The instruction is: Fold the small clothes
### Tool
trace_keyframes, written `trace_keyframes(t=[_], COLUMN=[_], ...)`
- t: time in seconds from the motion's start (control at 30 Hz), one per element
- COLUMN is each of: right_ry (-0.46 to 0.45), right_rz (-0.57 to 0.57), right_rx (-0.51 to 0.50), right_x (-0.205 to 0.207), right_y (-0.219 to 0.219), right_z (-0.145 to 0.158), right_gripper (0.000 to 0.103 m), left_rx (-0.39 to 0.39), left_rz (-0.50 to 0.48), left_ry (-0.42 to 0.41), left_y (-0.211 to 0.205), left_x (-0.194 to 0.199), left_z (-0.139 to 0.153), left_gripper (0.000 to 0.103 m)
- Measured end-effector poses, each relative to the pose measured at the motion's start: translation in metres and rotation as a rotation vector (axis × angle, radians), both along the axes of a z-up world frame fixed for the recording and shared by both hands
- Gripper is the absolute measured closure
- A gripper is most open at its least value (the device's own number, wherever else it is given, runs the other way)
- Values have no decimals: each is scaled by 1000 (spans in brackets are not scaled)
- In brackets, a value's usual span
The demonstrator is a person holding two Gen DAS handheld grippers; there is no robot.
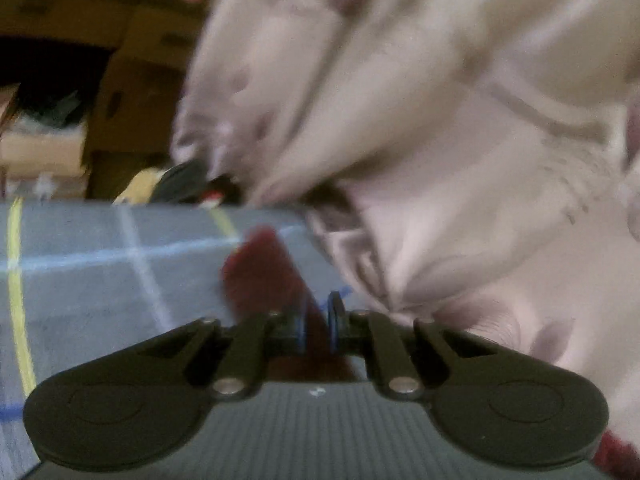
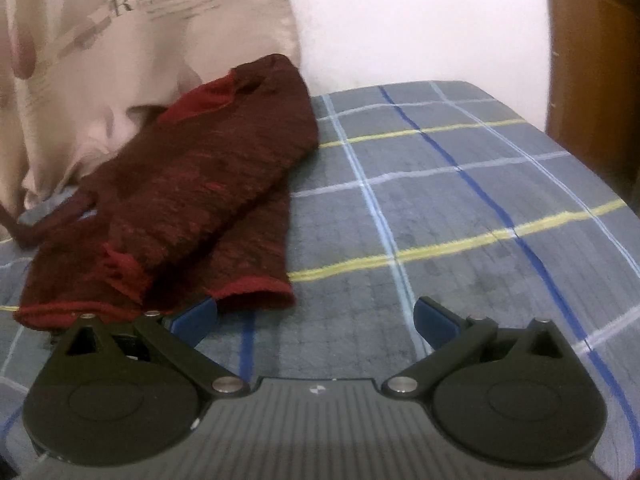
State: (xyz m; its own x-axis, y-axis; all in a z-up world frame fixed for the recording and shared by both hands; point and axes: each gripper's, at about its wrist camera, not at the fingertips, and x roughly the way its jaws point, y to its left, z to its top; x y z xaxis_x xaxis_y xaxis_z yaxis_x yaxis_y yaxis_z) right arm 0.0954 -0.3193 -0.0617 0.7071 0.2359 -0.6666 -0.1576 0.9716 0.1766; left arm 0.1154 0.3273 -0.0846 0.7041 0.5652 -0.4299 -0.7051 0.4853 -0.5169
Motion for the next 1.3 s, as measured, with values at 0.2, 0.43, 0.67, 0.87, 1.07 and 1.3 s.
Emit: trace_keyframes(t=[0.2,0.43,0.67,0.87,1.07,1.3], right_ry=[-95,-229,-248,-196,-285,-119], right_rz=[56,298,482,497,132,-290], right_rx=[26,-33,-341,-277,-42,70], right_x=[0,-3,16,44,133,245], right_y=[8,68,120,87,-57,-236], right_z=[25,46,21,49,145,126], right_gripper=[0,0,29,89,93,91], left_rx=[-59,-172,-188,-167,-98,-88], left_rz=[-106,-379,-496,-486,-487,-473], left_ry=[-52,-15,-18,-57,-40,-46], left_y=[-35,-126,-184,-183,-192,-193], left_x=[-44,-52,-52,-56,-54,-54], left_z=[5,-18,-58,-57,-52,-50], left_gripper=[92,86,86,65,48,44])
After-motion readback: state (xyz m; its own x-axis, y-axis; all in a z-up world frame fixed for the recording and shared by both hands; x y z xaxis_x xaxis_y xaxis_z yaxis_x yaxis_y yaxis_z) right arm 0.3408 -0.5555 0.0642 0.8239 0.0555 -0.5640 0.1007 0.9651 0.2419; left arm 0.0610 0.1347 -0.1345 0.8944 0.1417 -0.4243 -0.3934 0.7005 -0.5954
